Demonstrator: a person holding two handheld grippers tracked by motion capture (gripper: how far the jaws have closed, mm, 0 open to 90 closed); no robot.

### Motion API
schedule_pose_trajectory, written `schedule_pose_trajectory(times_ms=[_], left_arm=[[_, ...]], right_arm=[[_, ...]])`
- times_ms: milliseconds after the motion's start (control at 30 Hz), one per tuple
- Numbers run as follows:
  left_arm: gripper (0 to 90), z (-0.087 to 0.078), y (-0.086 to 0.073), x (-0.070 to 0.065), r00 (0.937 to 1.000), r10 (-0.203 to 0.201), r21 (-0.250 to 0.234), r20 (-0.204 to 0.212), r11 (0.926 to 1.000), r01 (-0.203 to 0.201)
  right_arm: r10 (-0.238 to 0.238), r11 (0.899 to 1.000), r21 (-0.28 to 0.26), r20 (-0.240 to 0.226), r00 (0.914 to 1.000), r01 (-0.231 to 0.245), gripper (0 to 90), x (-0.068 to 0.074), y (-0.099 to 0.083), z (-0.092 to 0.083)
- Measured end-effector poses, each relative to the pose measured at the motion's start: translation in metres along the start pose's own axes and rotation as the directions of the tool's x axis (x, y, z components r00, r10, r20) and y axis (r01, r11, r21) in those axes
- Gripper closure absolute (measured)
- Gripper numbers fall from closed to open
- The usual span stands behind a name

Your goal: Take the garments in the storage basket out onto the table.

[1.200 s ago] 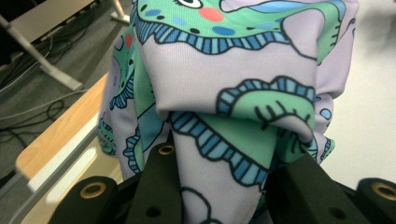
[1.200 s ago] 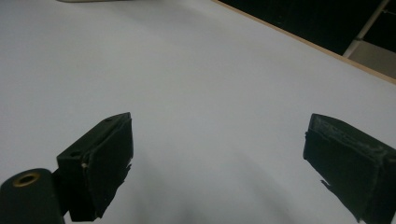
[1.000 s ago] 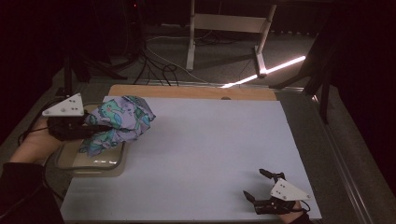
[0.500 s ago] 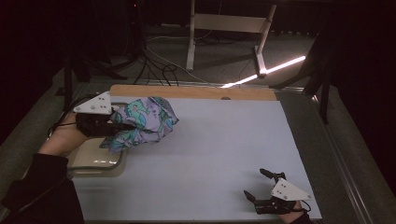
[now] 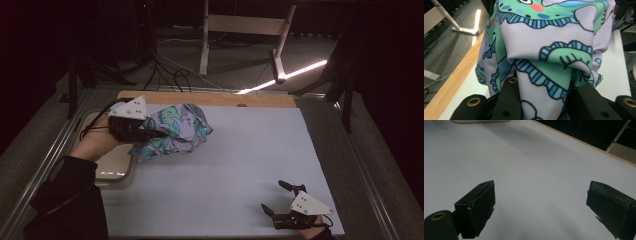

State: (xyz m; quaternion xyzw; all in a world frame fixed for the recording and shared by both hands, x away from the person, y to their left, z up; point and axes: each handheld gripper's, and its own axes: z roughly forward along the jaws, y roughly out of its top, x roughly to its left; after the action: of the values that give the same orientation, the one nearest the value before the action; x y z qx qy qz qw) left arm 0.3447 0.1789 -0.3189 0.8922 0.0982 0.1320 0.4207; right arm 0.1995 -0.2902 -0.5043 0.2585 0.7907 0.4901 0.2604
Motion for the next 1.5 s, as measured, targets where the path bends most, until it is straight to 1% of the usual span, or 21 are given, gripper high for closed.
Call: schedule_pose_trajectory(times_ms=[100, 233, 267, 333, 367, 400, 467, 500, 600, 633, 700, 733, 800, 867, 900, 1067, 1100, 1167, 1233, 1367, 1500], left_arm=[[74.7, 0.008, 0.006, -0.001, 1.0000, -0.002, 0.001, 0.007, 1.0000, 0.002], [74.7, 0.017, 0.015, -0.002, 0.9997, 0.015, -0.005, 0.018, 0.9999, -0.015], [74.7, 0.020, 0.017, -0.003, 0.9998, 0.013, -0.007, 0.018, 0.9999, -0.013], [74.7, 0.025, 0.021, -0.004, 0.9994, 0.023, -0.012, 0.028, 0.9997, -0.023], [74.7, 0.028, 0.024, -0.005, 0.9995, 0.013, -0.012, 0.029, 0.9998, -0.013], [74.7, 0.030, 0.026, -0.006, 0.9992, 0.025, -0.008, 0.030, 0.9997, -0.025], [74.7, 0.037, 0.029, -0.007, 0.9993, 0.016, -0.013, 0.035, 0.9998, -0.015], [74.7, 0.040, 0.031, -0.007, 0.9991, 0.023, -0.015, 0.035, 0.9996, -0.023], [74.7, 0.049, 0.035, -0.009, 0.9991, 0.019, -0.014, 0.037, 0.9997, -0.018], [74.7, 0.052, 0.036, -0.009, 0.9992, 0.008, -0.012, 0.038, 0.9999, -0.008], [74.7, 0.057, 0.037, -0.010, 0.9994, 0.012, 0.000, 0.032, 0.9999, -0.012], [74.6, 0.060, 0.038, -0.011, 0.9995, 0.003, 0.001, 0.031, 1.0000, -0.003], [74.7, 0.065, 0.040, -0.012, 0.9997, 0.003, 0.005, 0.025, 1.0000, -0.003], [74.6, 0.071, 0.041, -0.013, 0.9998, -0.005, 0.006, 0.017, 1.0000, 0.005], [74.6, 0.074, 0.042, -0.013, 0.9999, -0.009, 0.006, 0.013, 0.9999, 0.009], [74.6, 0.087, 0.044, -0.015, 0.9999, -0.012, 0.006, 0.003, 0.9999, 0.012], [74.6, 0.088, 0.044, -0.016, 1.0000, -0.007, 0.006, 0.006, 1.0000, 0.007], [74.6, 0.093, 0.044, -0.017, 0.9997, -0.021, 0.001, 0.009, 0.9998, 0.021], [74.5, 0.098, 0.044, -0.018, 0.9996, -0.027, -0.004, 0.011, 0.9996, 0.027], [74.5, 0.109, 0.044, -0.022, 0.9996, -0.028, 0.007, 0.008, 0.9996, 0.028], [74.5, 0.120, 0.042, -0.024, 0.9991, -0.041, 0.012, 0.011, 0.9991, 0.041]], right_arm=[[0.000, 1.000, -0.001, 0.002, 1.0000, 0.000, 8.7, 0.000, 0.000, 0.000], [0.001, 1.000, -0.004, 0.000, 1.0000, -0.001, 8.6, 0.000, 0.000, 0.000], [0.001, 1.000, -0.005, 0.000, 1.0000, -0.001, 8.6, 0.000, 0.000, 0.000], [0.002, 1.000, -0.004, 0.002, 1.0000, -0.002, 8.7, 0.000, 0.000, 0.000], [0.003, 1.000, -0.005, 0.001, 1.0000, -0.003, 8.7, 0.000, 0.000, 0.000], [0.001, 1.000, -0.004, 0.001, 1.0000, -0.001, 8.7, 0.000, 0.000, 0.000], [0.001, 1.000, -0.002, 0.001, 1.0000, -0.001, 8.6, 0.000, 0.000, 0.000], [0.003, 1.000, -0.001, -0.001, 1.0000, -0.003, 8.7, 0.000, 0.000, 0.000], [0.001, 1.000, -0.002, 0.002, 1.0000, -0.001, 8.6, 0.000, 0.000, 0.000], [0.001, 1.000, -0.004, 0.002, 1.0000, -0.001, 8.7, 0.000, 0.000, 0.000], [0.005, 1.000, -0.004, 0.002, 1.0000, -0.005, 8.7, -0.001, -0.001, 0.000], [0.007, 1.000, -0.001, -0.003, 1.0000, -0.007, 8.6, -0.001, -0.001, 0.000], [0.005, 1.000, 0.000, 0.002, 1.0000, -0.005, 8.6, -0.001, -0.001, 0.000], [0.007, 1.000, -0.001, -0.002, 1.0000, -0.007, 8.7, -0.001, -0.001, 0.000], [0.008, 1.000, -0.006, 0.003, 1.0000, -0.008, 8.6, -0.001, -0.001, 0.000], [0.005, 1.000, -0.006, 0.009, 1.0000, -0.005, 8.6, -0.001, -0.001, 0.000], [0.004, 1.000, -0.007, 0.005, 1.0000, -0.004, 8.6, -0.001, -0.001, 0.000], [0.003, 1.000, -0.006, 0.005, 1.0000, -0.003, 8.6, -0.001, -0.001, 0.000], [0.003, 1.000, -0.006, 0.005, 1.0000, -0.003, 8.6, -0.001, -0.001, 0.000], [0.001, 1.000, -0.006, 0.011, 0.9999, -0.001, 8.6, -0.001, -0.001, 0.000], [0.002, 1.000, -0.005, 0.013, 0.9999, -0.002, 8.7, -0.001, -0.001, 0.000]])
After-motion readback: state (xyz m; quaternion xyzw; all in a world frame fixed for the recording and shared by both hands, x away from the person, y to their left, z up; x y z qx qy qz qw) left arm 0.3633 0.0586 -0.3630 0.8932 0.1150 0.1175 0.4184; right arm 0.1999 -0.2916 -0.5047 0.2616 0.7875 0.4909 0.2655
